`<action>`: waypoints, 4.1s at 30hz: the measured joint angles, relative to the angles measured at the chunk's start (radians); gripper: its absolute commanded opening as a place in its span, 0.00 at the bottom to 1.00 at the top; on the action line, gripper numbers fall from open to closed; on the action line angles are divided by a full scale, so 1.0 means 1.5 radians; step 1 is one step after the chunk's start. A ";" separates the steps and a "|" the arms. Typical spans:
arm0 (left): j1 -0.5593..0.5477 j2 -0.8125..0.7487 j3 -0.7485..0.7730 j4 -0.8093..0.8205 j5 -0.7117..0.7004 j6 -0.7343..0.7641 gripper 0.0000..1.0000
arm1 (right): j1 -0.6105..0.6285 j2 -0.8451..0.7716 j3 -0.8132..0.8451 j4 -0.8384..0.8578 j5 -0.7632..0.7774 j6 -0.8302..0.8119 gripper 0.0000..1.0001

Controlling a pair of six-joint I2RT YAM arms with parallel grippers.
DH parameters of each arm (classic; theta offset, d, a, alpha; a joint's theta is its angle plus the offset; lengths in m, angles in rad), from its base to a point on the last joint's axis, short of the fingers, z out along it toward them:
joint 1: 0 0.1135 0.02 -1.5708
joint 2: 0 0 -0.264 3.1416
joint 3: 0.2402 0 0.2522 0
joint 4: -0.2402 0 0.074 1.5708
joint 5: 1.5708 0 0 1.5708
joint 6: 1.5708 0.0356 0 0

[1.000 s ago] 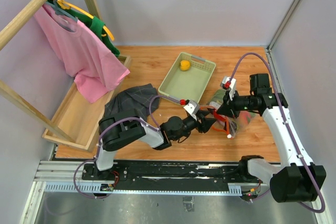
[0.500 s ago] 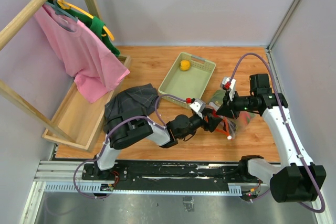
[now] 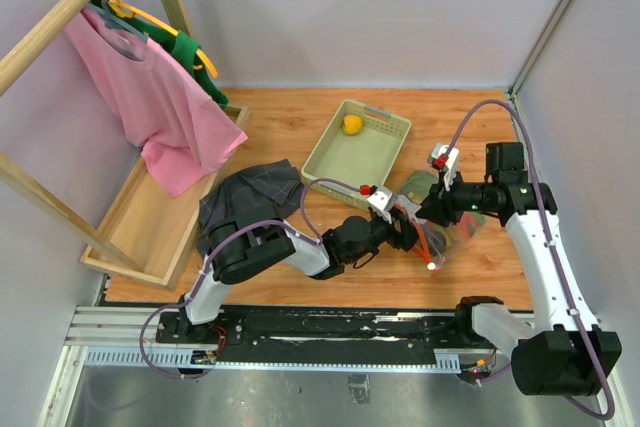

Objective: Open the zip-top bag and remove the fake food
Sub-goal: Pick up the fake fruit from the zipper food storage bag.

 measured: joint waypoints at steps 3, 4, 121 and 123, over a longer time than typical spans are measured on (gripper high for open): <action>0.002 0.000 0.000 -0.002 0.003 -0.008 0.71 | -0.035 0.004 0.000 0.028 0.040 0.040 0.27; 0.003 0.000 0.000 -0.004 0.004 -0.011 0.71 | -0.044 0.009 0.000 0.038 0.058 0.052 0.22; 0.053 -0.387 -0.268 -0.230 0.180 -0.218 0.00 | 0.040 0.055 -0.036 0.063 0.094 0.038 0.72; 0.066 -0.410 -0.268 -0.233 0.184 -0.217 0.00 | 0.040 0.050 -0.036 0.063 0.100 0.038 0.72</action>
